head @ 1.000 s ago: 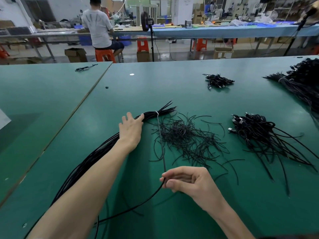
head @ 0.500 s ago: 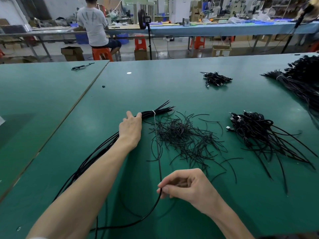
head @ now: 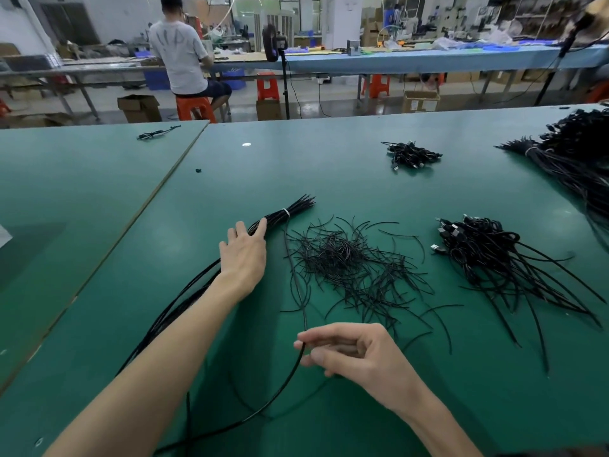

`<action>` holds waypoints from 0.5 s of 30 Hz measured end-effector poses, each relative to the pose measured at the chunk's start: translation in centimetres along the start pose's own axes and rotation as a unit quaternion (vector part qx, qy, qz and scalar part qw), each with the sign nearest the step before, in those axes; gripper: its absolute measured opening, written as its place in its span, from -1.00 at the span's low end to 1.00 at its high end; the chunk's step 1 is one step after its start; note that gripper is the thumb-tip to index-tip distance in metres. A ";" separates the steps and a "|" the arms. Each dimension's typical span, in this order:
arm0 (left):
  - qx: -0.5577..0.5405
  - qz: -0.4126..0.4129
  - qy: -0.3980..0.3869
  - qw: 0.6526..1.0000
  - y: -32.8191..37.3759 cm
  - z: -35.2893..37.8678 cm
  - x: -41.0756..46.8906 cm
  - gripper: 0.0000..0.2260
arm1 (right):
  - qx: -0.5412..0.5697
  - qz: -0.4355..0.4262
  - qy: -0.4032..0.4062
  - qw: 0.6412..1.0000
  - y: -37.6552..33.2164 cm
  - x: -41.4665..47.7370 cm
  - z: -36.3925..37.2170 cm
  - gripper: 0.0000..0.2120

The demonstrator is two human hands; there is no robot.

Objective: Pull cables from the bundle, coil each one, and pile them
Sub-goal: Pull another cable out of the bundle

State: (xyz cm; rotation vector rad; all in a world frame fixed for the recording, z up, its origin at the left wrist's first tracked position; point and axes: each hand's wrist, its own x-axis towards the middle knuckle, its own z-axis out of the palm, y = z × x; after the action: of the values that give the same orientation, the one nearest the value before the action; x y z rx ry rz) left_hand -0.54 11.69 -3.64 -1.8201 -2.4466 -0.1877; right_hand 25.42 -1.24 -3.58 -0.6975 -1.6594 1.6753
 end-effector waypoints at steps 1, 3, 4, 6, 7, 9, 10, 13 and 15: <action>-0.008 0.000 0.002 1.000 -0.3 -0.2 -0.7 -0.46 | 0.000 -0.004 0.003 1.000 0.0 0.0 0.0 -0.77; -0.025 0.001 0.007 1.000 -0.9 -0.5 -2.3 -0.42 | -0.007 -0.012 0.013 1.000 0.0 0.0 0.0 -0.74; -0.027 0.003 0.004 1.000 -1.3 -0.7 -3.1 -0.41 | -0.012 -0.016 0.018 1.000 0.0 0.0 -0.1 -0.73; -0.018 -0.004 -0.012 1.000 -2.1 -1.1 -4.7 -0.44 | -0.020 -0.022 0.027 0.999 0.0 0.0 -0.1 -0.72; -0.012 -0.011 -0.021 1.000 -2.6 -1.4 -5.5 -0.45 | -0.022 -0.025 0.031 0.999 0.1 0.0 -0.1 -0.71; -0.003 -0.021 -0.034 0.999 -3.4 -1.9 -6.9 -0.45 | -0.022 -0.029 0.035 0.999 0.2 0.0 -0.1 -0.71; 0.006 -0.022 -0.040 0.999 -3.8 -2.2 -7.5 -0.44 | -0.022 -0.031 0.037 0.999 0.2 0.0 -0.1 -0.71; 0.031 -0.020 -0.085 0.996 -4.9 -2.9 -8.9 -0.37 | -0.020 -0.035 0.043 0.998 0.3 0.0 -0.2 -0.70; 0.045 -0.023 -0.115 0.992 -5.4 -3.2 -9.6 -0.36 | -0.016 -0.038 0.046 0.998 0.4 0.0 -0.2 -0.70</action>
State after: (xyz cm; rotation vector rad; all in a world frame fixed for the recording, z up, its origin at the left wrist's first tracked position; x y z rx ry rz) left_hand -3.01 0.58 -2.12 -1.8420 -2.5991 0.1366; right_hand 25.58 -1.08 -3.98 -0.7068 -1.6309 1.5437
